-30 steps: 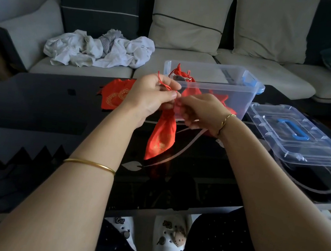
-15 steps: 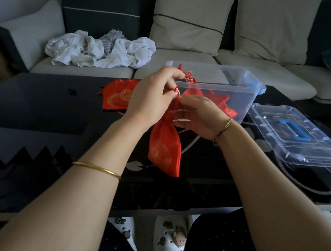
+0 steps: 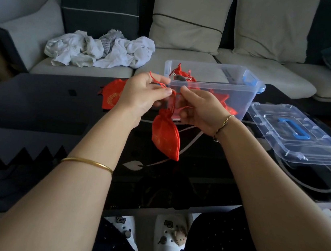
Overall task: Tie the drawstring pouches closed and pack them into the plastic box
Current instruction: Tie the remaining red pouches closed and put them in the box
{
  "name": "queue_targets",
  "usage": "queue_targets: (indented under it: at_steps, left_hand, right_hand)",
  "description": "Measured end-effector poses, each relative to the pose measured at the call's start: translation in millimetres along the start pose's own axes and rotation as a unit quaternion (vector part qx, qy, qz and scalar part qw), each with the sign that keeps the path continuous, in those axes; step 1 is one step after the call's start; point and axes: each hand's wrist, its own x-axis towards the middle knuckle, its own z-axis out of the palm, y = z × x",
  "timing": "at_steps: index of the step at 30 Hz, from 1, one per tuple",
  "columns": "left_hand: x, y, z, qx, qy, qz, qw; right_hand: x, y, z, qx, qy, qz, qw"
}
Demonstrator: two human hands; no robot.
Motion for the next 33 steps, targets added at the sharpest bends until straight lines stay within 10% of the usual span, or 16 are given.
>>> queue_targets:
  at_steps: [16,26,33]
  left_hand:
    - [3.6,-3.5,-1.7,-0.035,0.070,-0.067,0.995]
    - [3.4,-9.0,-0.8,-0.034,0.062,-0.088,0.994]
    - [2.5,-5.5,0.3,-0.037,0.068,-0.086,0.993]
  right_hand:
    - [4.3,-3.4,-11.4,0.256,0.046,0.068,0.963]
    - [10.3,6.0,3.5,-0.035,0.142,0.075,0.986]
    - [9.0,4.5,11.0,-0.036,0.093,0.057,0.993]
